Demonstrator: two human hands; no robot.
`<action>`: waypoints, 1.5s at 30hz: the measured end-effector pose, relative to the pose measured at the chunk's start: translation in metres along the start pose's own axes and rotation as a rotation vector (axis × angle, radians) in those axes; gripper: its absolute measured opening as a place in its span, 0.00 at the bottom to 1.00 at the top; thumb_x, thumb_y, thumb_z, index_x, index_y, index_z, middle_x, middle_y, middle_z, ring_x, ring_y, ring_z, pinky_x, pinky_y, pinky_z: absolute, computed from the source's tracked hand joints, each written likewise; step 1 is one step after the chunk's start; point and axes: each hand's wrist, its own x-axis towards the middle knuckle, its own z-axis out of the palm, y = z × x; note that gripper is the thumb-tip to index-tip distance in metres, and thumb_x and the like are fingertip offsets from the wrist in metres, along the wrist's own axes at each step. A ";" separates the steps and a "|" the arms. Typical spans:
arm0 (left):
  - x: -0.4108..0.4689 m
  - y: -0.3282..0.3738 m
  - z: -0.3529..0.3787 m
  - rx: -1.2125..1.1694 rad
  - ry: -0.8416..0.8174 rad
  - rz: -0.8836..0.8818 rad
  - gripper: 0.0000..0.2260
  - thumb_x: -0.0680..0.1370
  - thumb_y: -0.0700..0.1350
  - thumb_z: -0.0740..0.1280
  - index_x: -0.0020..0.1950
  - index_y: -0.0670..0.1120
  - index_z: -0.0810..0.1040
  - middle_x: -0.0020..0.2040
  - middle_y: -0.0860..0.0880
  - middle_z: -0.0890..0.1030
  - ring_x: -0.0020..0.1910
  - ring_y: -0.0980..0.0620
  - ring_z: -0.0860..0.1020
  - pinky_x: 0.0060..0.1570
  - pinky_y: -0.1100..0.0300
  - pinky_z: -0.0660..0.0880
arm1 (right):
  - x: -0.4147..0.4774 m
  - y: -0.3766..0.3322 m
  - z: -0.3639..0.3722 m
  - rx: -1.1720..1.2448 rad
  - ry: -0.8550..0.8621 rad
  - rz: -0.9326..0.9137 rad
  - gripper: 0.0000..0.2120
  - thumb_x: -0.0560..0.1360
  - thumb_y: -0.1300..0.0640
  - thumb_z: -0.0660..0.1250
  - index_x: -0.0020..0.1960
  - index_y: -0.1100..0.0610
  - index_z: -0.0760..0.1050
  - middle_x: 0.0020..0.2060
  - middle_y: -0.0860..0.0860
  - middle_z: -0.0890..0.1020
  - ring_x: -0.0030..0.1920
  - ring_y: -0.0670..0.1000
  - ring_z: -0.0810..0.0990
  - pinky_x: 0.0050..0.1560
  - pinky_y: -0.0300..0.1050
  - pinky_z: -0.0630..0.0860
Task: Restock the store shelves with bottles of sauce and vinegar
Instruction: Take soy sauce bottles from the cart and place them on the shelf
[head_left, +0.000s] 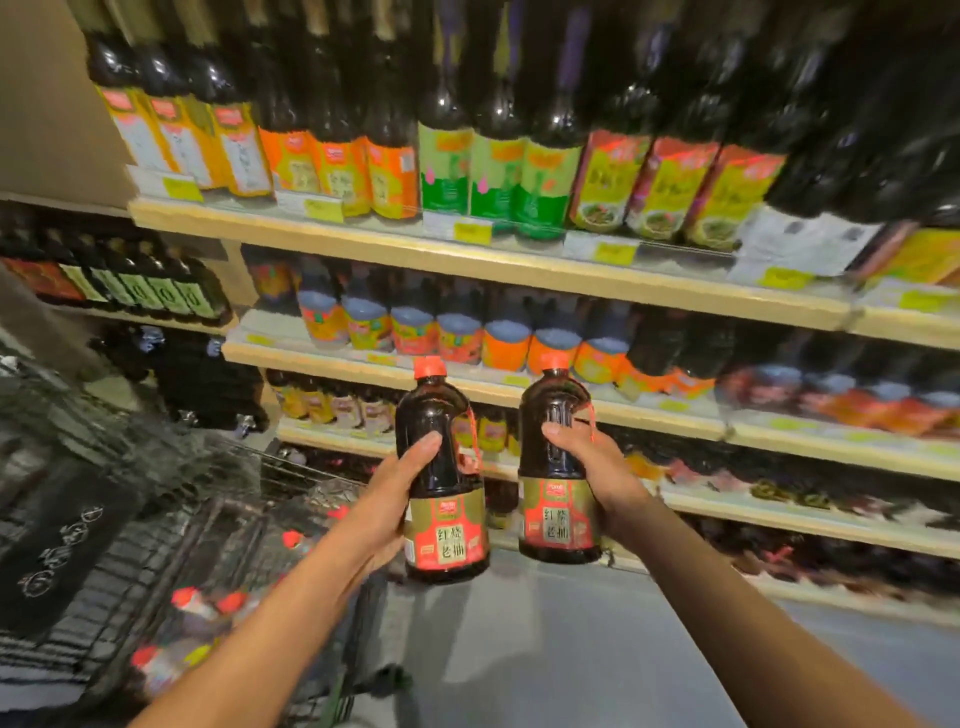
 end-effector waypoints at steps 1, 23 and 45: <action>0.003 -0.007 0.021 0.019 -0.024 -0.013 0.29 0.65 0.65 0.81 0.56 0.45 0.87 0.55 0.37 0.86 0.50 0.40 0.87 0.47 0.49 0.83 | -0.011 0.000 -0.023 0.016 0.034 -0.011 0.35 0.57 0.42 0.80 0.60 0.57 0.80 0.52 0.59 0.87 0.52 0.62 0.86 0.58 0.62 0.81; 0.028 -0.176 0.446 0.502 -0.747 -0.359 0.29 0.59 0.71 0.77 0.49 0.52 0.89 0.54 0.43 0.87 0.51 0.43 0.87 0.54 0.45 0.82 | -0.307 0.091 -0.378 0.459 0.991 -0.258 0.35 0.64 0.41 0.79 0.63 0.60 0.77 0.51 0.64 0.85 0.48 0.65 0.85 0.49 0.59 0.82; 0.075 -0.337 0.749 0.715 -1.290 -0.633 0.20 0.65 0.63 0.76 0.50 0.52 0.89 0.54 0.41 0.87 0.51 0.43 0.87 0.47 0.47 0.83 | -0.413 0.139 -0.536 0.704 1.687 -0.304 0.31 0.63 0.41 0.78 0.61 0.55 0.77 0.46 0.60 0.86 0.44 0.62 0.87 0.41 0.52 0.83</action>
